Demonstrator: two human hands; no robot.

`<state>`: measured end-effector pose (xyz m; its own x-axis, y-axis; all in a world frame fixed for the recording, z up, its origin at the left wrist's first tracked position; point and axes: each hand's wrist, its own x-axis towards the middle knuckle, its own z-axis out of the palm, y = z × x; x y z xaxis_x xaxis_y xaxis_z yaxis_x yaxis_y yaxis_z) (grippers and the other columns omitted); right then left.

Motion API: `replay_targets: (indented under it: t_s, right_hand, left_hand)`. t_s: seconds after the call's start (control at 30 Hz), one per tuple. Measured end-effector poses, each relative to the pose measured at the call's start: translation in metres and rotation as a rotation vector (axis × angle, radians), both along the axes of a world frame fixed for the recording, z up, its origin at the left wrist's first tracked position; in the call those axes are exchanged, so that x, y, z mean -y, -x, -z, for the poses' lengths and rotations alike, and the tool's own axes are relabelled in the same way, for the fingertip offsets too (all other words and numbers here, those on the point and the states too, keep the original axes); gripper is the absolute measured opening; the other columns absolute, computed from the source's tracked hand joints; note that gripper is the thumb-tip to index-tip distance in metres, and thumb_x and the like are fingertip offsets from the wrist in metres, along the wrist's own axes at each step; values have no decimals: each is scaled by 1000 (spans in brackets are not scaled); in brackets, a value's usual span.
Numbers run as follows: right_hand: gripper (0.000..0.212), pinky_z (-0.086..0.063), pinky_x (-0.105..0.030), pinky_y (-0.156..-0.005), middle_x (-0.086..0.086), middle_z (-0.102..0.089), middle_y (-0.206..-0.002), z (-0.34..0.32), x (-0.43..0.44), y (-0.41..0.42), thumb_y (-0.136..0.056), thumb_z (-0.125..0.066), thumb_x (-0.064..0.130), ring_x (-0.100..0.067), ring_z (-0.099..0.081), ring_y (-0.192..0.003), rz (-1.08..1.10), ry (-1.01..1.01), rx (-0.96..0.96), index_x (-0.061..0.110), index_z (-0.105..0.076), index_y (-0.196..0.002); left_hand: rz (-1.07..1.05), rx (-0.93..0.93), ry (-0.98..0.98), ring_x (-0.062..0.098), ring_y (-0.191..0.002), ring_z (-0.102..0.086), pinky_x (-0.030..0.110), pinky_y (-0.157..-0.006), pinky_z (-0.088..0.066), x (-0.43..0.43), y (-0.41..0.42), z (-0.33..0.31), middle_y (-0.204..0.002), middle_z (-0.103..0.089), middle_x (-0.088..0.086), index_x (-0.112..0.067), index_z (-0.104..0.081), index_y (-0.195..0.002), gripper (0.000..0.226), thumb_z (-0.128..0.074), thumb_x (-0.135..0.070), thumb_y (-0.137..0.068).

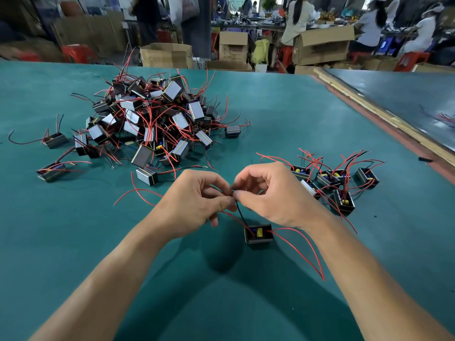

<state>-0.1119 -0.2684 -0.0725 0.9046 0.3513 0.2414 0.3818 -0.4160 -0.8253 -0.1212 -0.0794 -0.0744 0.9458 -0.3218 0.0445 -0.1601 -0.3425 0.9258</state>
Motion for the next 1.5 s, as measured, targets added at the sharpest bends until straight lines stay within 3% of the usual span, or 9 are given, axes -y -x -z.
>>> replay_targets:
  t_s: [0.17, 0.27, 0.43, 0.67, 0.83, 1.13, 1.27, 1.4, 1.5]
  right_hand:
    - [10, -52, -29, -61, 6, -71, -66, 0, 1, -1, -84, -69, 11, -7, -61, -56, -18, 12, -81, 18, -72, -77]
    - [9, -49, -21, -58, 8, -71, -65, -3, 1, 1, -82, -71, 13, -4, -59, -55, -46, 7, -121, 18, -72, -75]
    - [6, -51, -26, -62, -5, -75, -73, -5, 2, 2, -80, -78, 10, -7, -62, -60, -42, 11, -161, 13, -73, -78]
    - [19, -53, -29, -57, -2, -70, -61, -5, 1, 1, -79, -74, 3, -14, -62, -51, 41, -29, -151, 20, -70, -70]
    - [16, -55, -29, -57, -7, -71, -62, -5, 0, 1, -80, -75, 5, -17, -66, -51, 48, -56, -139, 16, -71, -68]
    - [18, -54, -32, -60, -7, -73, -67, -4, -1, 0, -80, -79, 7, -16, -64, -52, 40, -61, -140, 20, -69, -87]
    - [23, -51, -23, -55, -3, -71, -62, -6, -1, 1, -81, -77, 2, -13, -62, -50, 16, -52, -131, 24, -70, -80]
    - [18, -54, -27, -56, -5, -73, -64, -7, 0, 1, -83, -75, 4, -15, -65, -51, 33, -87, -156, 19, -71, -76]
    - [20, -55, -28, -56, -6, -73, -64, -7, -1, 3, -85, -74, 5, -16, -65, -50, 32, -85, -128, 24, -69, -79]
  left_hand:
    - [-53, -37, 18, 15, -42, -57, 18, -43, -41, 0, 1, -1, -74, -76, 4, -11, -52, -82, 19, -70, -11, -89]
    - [-82, -60, 31, 17, -43, -60, 20, -42, -42, 2, 1, -2, -75, -76, 6, -10, -48, -81, 23, -69, -9, -89]
    - [-93, -95, 45, 17, -48, -64, 22, -43, -45, 3, 2, -3, -75, -76, 8, -9, -59, -76, 17, -70, -13, -88]
    - [-127, -34, 12, 13, -48, -63, 20, -44, -47, 3, 1, -3, -56, -67, -3, -4, -68, -76, 13, -70, -9, -88]
    - [-113, -27, 8, 15, -47, -61, 20, -43, -46, 3, 1, -2, -72, -74, 5, -8, -66, -77, 13, -67, -5, -89]
    - [-80, -3, 11, 13, -48, -62, 24, -49, -50, 4, 1, -3, -61, -70, -1, -8, -72, -77, 15, -67, 0, -88]
    - [-82, -2, 8, 11, -47, -58, 20, -47, -46, 2, 3, -5, -55, -67, 3, -15, -77, -75, 19, -68, -1, -83]
    - [-43, 10, 3, 11, -46, -53, 23, -47, -42, 4, 6, -6, -56, -68, -2, -14, -78, -79, 5, -77, -10, -77]
    - [-67, 15, 25, 11, -47, -55, 21, -47, -44, 6, 5, -5, -66, -72, 6, -10, -77, -80, 4, -80, -10, -77]
